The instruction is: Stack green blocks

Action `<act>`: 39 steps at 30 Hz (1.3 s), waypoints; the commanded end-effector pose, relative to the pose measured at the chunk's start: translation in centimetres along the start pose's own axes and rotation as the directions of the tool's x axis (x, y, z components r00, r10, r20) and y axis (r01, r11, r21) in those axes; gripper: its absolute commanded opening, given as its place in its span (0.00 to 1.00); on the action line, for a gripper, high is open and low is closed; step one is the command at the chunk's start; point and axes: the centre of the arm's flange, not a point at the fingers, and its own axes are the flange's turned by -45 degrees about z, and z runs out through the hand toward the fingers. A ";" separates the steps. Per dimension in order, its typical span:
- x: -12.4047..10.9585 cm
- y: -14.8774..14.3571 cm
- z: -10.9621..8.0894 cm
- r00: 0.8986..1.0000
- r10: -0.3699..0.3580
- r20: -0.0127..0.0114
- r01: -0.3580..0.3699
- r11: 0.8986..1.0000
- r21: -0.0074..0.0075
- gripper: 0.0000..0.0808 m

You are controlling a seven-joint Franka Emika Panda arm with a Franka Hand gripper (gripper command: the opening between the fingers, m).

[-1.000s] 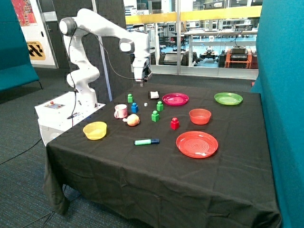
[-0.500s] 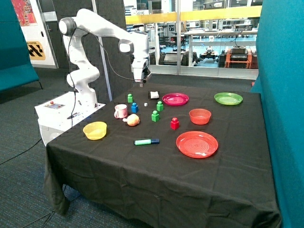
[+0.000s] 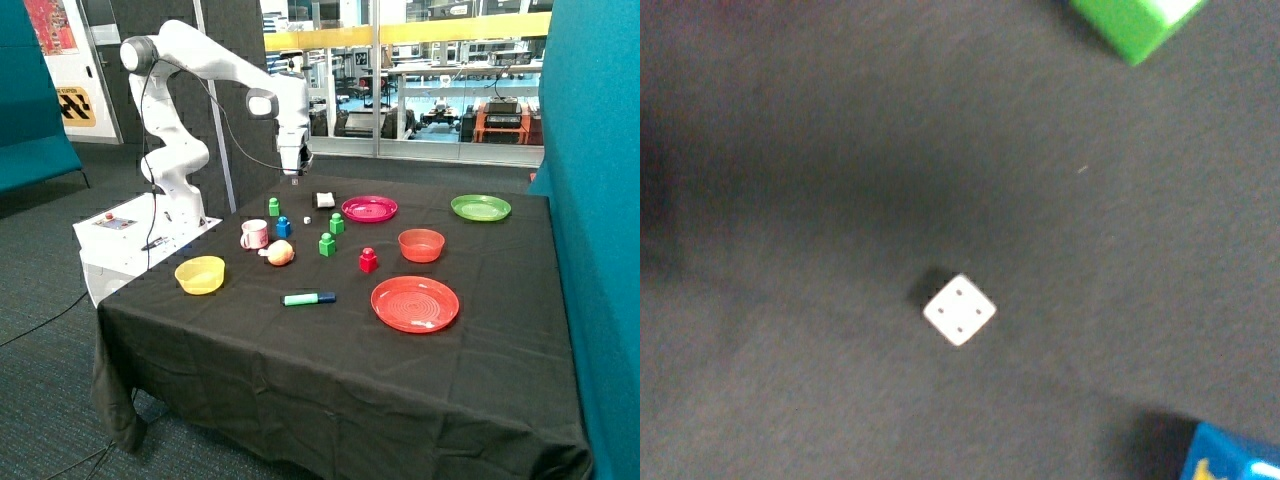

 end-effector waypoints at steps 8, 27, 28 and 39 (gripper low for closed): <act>-3.5 -3.3 1.2 0.993 -0.115 -0.001 0.115 0.993 0.002 0.70; -5.3 -6.0 1.3 0.982 -0.190 -0.001 0.190 0.982 0.002 0.70; -5.3 -6.3 1.4 0.980 -0.201 -0.001 0.201 0.980 0.002 0.71; -5.1 -9.7 3.3 0.961 -0.277 -0.001 0.277 0.961 0.002 0.54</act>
